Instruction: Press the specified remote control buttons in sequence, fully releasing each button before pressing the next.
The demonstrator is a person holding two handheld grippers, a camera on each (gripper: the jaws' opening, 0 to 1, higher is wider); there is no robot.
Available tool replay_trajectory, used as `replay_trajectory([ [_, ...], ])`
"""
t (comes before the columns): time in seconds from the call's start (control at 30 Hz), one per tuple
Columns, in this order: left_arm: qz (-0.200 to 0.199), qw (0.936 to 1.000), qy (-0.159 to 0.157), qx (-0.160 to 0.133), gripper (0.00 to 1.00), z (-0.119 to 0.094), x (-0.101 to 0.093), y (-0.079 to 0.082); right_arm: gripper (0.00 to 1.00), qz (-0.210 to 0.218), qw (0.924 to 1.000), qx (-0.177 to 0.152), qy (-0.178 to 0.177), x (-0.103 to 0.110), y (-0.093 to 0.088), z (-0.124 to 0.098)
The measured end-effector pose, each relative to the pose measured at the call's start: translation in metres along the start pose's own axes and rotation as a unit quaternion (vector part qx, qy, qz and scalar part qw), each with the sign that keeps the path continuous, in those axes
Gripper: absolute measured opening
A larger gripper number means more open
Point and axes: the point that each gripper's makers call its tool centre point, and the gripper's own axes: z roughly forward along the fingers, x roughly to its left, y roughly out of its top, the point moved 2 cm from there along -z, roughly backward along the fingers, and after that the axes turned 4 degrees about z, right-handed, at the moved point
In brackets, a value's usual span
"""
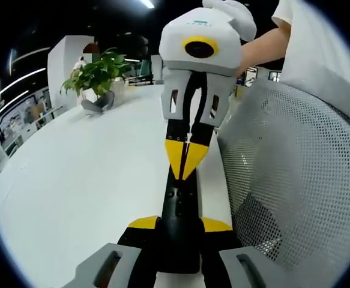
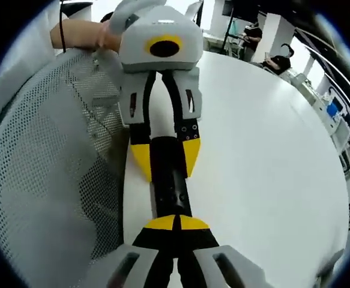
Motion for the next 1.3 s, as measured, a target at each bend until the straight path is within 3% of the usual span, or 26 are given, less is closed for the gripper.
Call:
replay_trajectory([
  [0.1,0.001,1.0,-0.001,0.0,0.24,0.0,-0.0004,0.0,0.0,0.06,0.998,-0.022,0.001,-0.0005,-0.0003,-0.0011],
  [0.13,0.004,1.0,-0.001,0.0,0.24,-0.0001,-0.0006,-0.0001,0.0,0.062,0.9978,-0.025,0.004,-0.0007,0.0001,-0.0016],
  [0.3,0.003,1.0,0.0,0.001,0.24,-0.0003,-0.0012,-0.0001,0.0,0.06,0.9976,-0.034,0.007,-0.0007,0.0032,-0.0024],
  [0.6,0.004,1.0,-0.001,0.002,0.24,0.0002,-0.001,-0.0001,0.0,0.03,0.9993,-0.02,0.015,0.0034,0.0052,0.001],
  [0.77,0.005,1.0,-0.004,0.002,0.24,0.0,-0.0007,-0.0001,0.0,-0.006,0.9999,0.009,0.001,0.0039,0.0068,0.0042],
  [0.87,0.005,1.0,-0.004,0.004,0.24,-0.0002,-0.0007,0.0001,0.0,0.017,0.9996,0.016,-0.014,0.0032,0.0078,0.0051],
  [1.0,0.003,1.0,-0.002,0.005,0.24,-0.0004,-0.0005,0.0001,0.0,0.077,0.9963,-0.007,-0.039,0.0016,0.0072,0.0042],
  [1.3,0.003,1.0,-0.001,0.005,0.24,-0.0008,-0.0003,-0.0003,0.0,0.072,0.9964,-0.013,-0.043,0.0037,0.0085,0.0027],
])
